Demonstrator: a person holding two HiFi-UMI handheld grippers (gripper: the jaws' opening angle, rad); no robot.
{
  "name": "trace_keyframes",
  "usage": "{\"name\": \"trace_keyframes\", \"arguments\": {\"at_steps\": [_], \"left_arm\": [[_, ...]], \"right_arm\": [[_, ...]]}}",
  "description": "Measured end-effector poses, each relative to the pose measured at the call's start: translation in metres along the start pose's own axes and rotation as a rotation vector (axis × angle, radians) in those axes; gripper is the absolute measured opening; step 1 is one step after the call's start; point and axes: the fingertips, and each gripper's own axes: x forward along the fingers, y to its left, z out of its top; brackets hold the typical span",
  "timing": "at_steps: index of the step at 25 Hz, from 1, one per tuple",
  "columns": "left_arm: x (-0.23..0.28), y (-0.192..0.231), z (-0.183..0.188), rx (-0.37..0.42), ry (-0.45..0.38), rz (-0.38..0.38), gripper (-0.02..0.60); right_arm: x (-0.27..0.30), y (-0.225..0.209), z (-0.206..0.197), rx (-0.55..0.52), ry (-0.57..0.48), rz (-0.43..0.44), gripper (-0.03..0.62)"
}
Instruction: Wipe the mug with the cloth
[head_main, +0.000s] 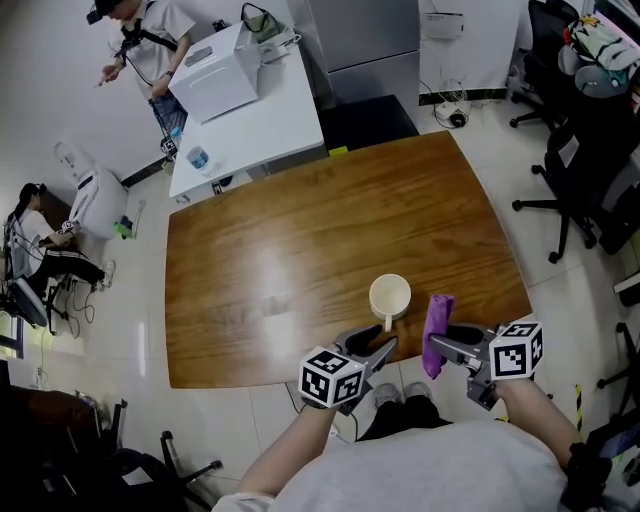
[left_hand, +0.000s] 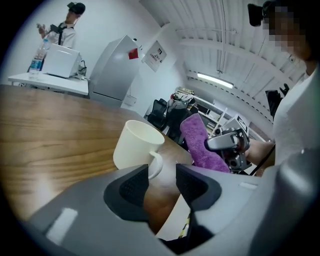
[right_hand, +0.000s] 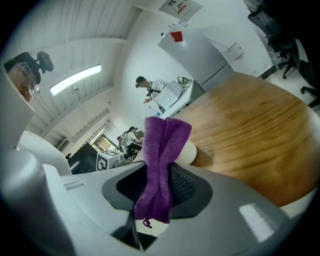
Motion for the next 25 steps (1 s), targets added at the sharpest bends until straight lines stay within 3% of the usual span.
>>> {"name": "trace_keyframes", "arguments": {"at_steps": [10,16,25], "left_arm": [[0.016,0.002,0.002,-0.028,-0.019,0.021,0.151],[0.013,0.003,0.006,-0.052,-0.049,0.029,0.046],[0.011,0.001,0.007,-0.071,-0.047,0.011,0.045]], "right_arm": [[0.006,-0.017,0.002,0.004,0.007,0.020,0.129],[0.013,-0.017,0.006,0.036,-0.010,0.047,0.129],[0.028,-0.021,0.010,0.074,-0.024,0.041,0.129]]}}
